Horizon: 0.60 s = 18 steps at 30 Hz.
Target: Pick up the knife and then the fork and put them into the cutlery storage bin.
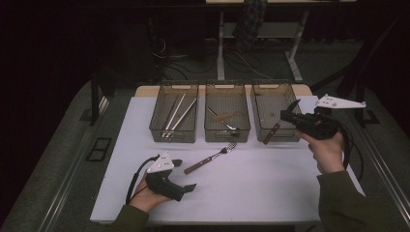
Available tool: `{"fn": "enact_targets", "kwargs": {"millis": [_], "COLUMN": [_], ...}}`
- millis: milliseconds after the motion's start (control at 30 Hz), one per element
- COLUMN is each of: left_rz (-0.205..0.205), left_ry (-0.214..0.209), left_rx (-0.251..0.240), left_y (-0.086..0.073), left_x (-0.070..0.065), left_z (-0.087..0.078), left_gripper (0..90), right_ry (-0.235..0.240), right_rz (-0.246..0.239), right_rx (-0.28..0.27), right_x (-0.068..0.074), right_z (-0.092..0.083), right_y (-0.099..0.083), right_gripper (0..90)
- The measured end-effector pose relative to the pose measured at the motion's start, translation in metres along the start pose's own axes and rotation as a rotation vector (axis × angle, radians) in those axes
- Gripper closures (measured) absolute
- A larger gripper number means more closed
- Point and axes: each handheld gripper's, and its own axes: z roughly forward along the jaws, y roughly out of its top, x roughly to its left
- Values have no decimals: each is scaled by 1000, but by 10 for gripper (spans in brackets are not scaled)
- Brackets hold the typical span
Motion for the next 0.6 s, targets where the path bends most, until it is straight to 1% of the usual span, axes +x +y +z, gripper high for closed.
{"fn": "enact_targets", "kwargs": {"millis": [133, 200, 333, 533, 600], "left_rz": [1, 2, 2, 7, 7], "left_ry": [3, 1, -1, -2, -2], "left_rx": [-8, -11, -9, -10, -9], "left_y": [1, 1, 1, 1, 1], "left_x": [0, 1, 1, 0, 0], "left_z": [-2, -2, -2, -2, -2], "left_gripper": [5, 6, 7, 9, 10], "right_ry": [-48, -69, -124, -223, -253], "right_rz": [0, 7, 16, 11, 9], "right_rx": [-7, -12, -4, 35, 60], "right_x": [-11, -18, -32, -51, -57], "right_z": [-4, -6, -7, -5, -2], "right_y": [13, 18, 26, 33, 33], "right_gripper": [889, 889, 889, 889, 889]}}
